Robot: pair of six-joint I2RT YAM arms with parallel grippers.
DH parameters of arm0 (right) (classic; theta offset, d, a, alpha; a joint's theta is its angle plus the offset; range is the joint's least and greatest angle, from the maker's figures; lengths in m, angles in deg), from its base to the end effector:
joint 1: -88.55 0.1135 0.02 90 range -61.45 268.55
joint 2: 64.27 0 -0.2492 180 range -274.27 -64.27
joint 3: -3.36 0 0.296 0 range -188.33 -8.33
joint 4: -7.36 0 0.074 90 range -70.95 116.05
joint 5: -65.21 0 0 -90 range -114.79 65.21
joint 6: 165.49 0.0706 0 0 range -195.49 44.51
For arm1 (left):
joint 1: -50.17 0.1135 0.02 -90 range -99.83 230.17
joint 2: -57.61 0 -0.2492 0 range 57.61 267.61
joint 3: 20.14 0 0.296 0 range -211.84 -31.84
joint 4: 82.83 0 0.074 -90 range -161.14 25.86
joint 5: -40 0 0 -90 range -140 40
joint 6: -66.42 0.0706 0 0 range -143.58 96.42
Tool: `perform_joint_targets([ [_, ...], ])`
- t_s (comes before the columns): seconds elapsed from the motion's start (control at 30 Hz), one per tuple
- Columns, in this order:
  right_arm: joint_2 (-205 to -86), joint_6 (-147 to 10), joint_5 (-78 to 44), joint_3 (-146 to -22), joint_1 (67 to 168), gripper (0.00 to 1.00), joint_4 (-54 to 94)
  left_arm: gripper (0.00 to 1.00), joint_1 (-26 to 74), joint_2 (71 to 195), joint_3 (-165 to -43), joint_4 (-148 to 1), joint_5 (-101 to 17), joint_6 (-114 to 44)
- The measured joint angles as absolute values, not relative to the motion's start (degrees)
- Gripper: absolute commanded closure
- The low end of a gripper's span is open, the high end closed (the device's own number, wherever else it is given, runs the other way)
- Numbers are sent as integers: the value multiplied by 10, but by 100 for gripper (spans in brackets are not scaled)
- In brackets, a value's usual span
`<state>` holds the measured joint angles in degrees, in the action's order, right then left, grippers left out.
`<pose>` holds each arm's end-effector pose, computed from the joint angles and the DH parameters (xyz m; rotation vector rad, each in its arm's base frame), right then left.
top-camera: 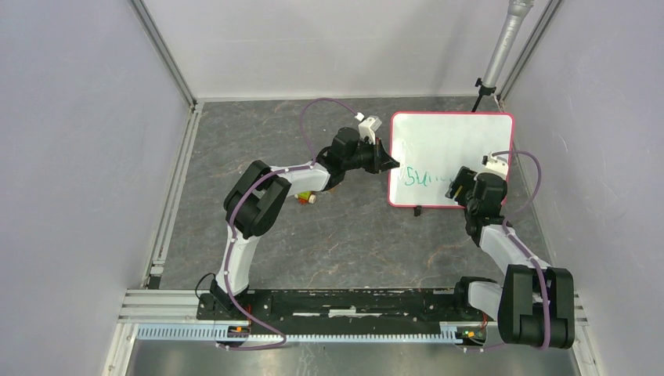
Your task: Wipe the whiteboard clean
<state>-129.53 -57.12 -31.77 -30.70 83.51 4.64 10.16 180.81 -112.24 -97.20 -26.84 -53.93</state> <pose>0.2936 -0.0345 0.1178 0.4917 2.0045 0.0175 0.3980 -0.3703 0.1291 0.4727 1.9699 -1.1934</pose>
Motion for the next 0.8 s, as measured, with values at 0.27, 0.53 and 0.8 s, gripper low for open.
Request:
perform_joint_targets([
  [0.27,-1287,-576,-287,-307,822,38,52,98,102,1808,-1125,-967,-267,-539],
  [0.53,-1287,-578,-286,-307,816,43,64,98,102,1808,-1127,-963,-267,-539],
  [0.8,-1287,-578,-284,-312,809,43,72,98,102,1808,-1129,-960,-264,-534],
])
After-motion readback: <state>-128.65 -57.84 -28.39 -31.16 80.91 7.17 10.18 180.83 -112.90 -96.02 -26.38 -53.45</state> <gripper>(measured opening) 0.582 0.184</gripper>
